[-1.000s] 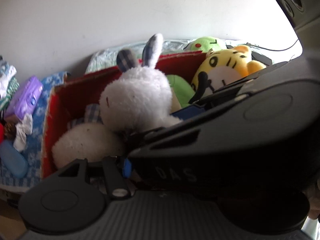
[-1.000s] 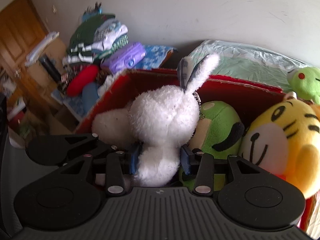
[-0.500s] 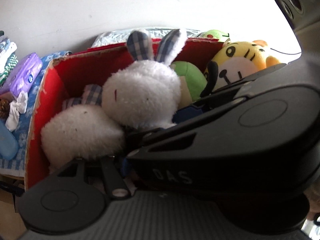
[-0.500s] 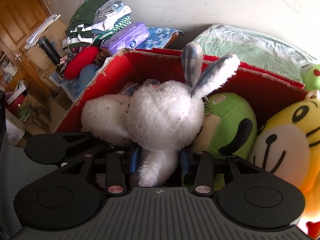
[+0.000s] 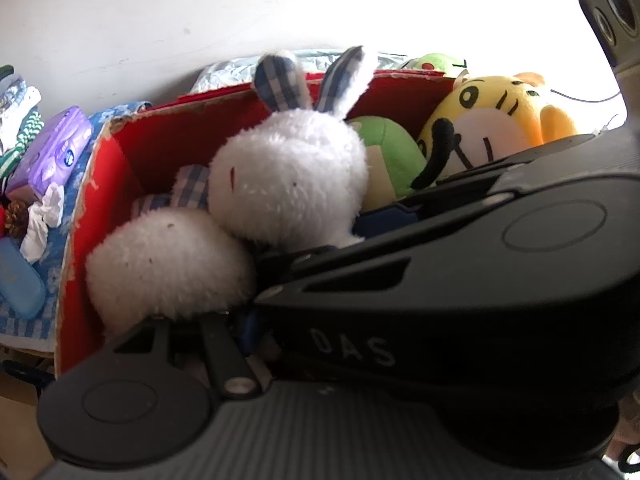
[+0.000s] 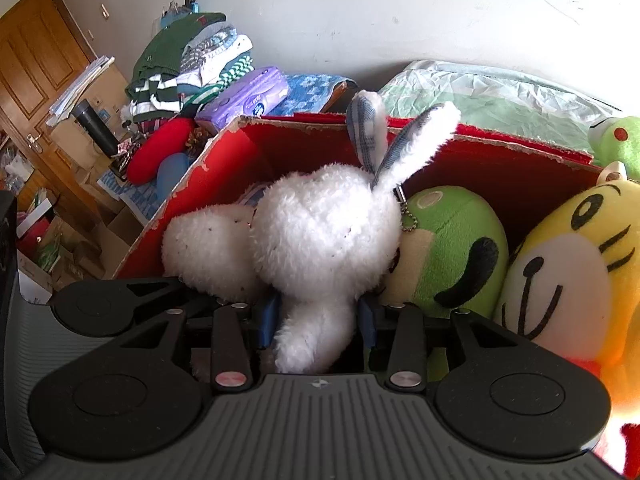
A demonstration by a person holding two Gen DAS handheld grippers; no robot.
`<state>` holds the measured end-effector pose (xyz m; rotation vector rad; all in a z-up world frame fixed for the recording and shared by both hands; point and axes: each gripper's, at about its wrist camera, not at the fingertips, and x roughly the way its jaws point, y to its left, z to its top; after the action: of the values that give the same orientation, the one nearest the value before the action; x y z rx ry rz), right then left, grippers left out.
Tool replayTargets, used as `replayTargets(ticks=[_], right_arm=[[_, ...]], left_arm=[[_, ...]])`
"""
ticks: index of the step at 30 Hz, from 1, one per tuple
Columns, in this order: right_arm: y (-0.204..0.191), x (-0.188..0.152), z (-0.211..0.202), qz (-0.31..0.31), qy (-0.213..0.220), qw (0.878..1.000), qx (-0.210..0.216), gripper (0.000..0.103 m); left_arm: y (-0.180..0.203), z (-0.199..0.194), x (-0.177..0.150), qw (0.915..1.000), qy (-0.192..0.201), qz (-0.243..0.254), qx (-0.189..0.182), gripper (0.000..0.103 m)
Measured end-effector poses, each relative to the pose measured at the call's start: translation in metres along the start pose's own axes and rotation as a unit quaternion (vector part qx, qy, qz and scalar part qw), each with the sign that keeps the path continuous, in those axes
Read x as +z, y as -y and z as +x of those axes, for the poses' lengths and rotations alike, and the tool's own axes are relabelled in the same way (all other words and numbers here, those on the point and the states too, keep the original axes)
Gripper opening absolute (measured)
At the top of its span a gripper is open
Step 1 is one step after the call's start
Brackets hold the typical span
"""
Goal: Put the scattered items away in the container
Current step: 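Lower the white bunny into the red box with the right gripper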
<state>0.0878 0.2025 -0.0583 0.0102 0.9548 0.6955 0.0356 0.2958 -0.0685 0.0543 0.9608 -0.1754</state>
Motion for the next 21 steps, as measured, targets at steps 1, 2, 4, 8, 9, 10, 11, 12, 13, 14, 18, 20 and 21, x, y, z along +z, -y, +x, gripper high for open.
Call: replayTargets(ticks=[1, 2, 4, 8, 9, 10, 11, 12, 13, 14, 18, 20, 21], right_arm=[[0.0006, -0.0005, -0.0004, 0.003, 0.002, 1.000, 0.000, 0.042], [0.0008, -0.0008, -0.0008, 0.004, 0.004, 1.000, 0.000, 0.042], [-0.0005, -0.0010, -0.0013, 0.003, 0.007, 1.000, -0.004, 0.042], [-0.0029, -0.0016, -0.0016, 0.004, 0.008, 1.000, -0.011, 0.042], [-0.0034, -0.0019, -0.0018, 0.006, 0.009, 1.000, -0.014, 0.042], [-0.0039, -0.0023, -0.0020, 0.006, 0.009, 1.000, -0.016, 0.042], [-0.0042, -0.0024, -0.0021, 0.007, 0.009, 1.000, -0.017, 0.042], [-0.0043, -0.0024, -0.0020, 0.007, 0.009, 1.000, -0.017, 0.042], [-0.0044, -0.0023, -0.0020, 0.008, 0.009, 1.000, -0.017, 0.042], [-0.0044, -0.0025, -0.0022, 0.008, 0.009, 1.000, -0.017, 0.042], [-0.0055, -0.0026, -0.0020, 0.004, 0.010, 1.000, -0.019, 0.042], [-0.0049, -0.0025, -0.0019, 0.003, 0.012, 1.000, -0.018, 0.042], [-0.0038, -0.0025, -0.0020, 0.005, 0.012, 1.000, -0.016, 0.042]], left_arm=[[0.0012, 0.0001, -0.0004, 1.0000, 0.001, 0.000, 0.001, 0.057], [0.0031, 0.0006, -0.0007, 1.0000, 0.002, -0.001, 0.002, 0.058], [0.0046, 0.0001, -0.0008, 1.0000, 0.001, -0.003, 0.004, 0.058], [0.0046, -0.0006, -0.0028, 0.9999, -0.002, -0.010, 0.004, 0.059], [0.0046, -0.0008, -0.0033, 0.9999, -0.001, -0.011, 0.004, 0.060], [0.0043, -0.0009, -0.0040, 0.9999, -0.001, -0.011, 0.003, 0.060], [0.0044, -0.0011, -0.0043, 0.9999, -0.001, -0.012, 0.003, 0.060], [0.0048, -0.0013, -0.0047, 0.9999, -0.001, -0.012, 0.003, 0.060], [0.0051, -0.0015, -0.0050, 0.9999, -0.001, -0.012, 0.003, 0.060], [0.0053, -0.0016, -0.0052, 0.9999, -0.001, -0.011, 0.003, 0.060], [0.0048, -0.0021, -0.0060, 0.9999, -0.004, -0.011, 0.004, 0.060], [0.0053, -0.0023, -0.0062, 0.9999, -0.004, -0.011, 0.003, 0.060], [0.0051, -0.0019, -0.0058, 0.9999, -0.004, -0.011, 0.003, 0.060]])
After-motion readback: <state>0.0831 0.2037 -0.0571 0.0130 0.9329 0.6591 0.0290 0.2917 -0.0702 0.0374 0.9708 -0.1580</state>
